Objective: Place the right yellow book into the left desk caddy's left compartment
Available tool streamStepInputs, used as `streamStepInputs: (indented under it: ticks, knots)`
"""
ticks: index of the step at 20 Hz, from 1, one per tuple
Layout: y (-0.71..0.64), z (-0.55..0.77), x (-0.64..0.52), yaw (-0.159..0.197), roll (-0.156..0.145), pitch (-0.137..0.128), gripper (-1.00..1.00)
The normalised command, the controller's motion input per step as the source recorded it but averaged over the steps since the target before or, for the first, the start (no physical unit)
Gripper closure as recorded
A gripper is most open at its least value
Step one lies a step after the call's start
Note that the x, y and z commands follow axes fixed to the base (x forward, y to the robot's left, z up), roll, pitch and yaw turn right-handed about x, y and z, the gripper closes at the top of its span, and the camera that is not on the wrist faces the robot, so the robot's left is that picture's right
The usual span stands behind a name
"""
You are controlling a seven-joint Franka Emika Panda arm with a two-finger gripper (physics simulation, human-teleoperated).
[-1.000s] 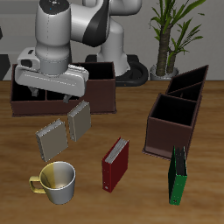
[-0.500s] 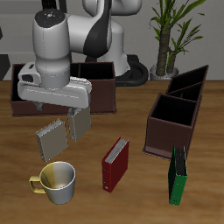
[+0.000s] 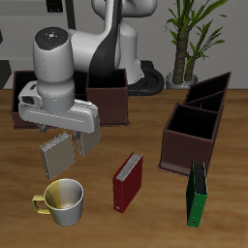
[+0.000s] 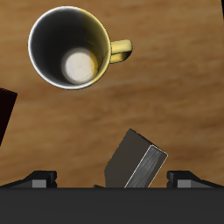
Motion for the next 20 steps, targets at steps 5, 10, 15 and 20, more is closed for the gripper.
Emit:
streamStepInputs:
  ticks: [5, 10, 15, 20]
  knots:
    - [-0.15, -0.28, -0.14, -0.029, -0.020, 0.019, -1.00]
    - [-0.25, -0.24, -0.19, -0.014, -0.032, 0.015, -1.00]
    - [-0.16, -0.17, -0.17, -0.028, -0.031, 0.004, -1.00]
    - [-0.07, -0.27, -0.07, -0.037, -0.010, 0.007, -1.00]
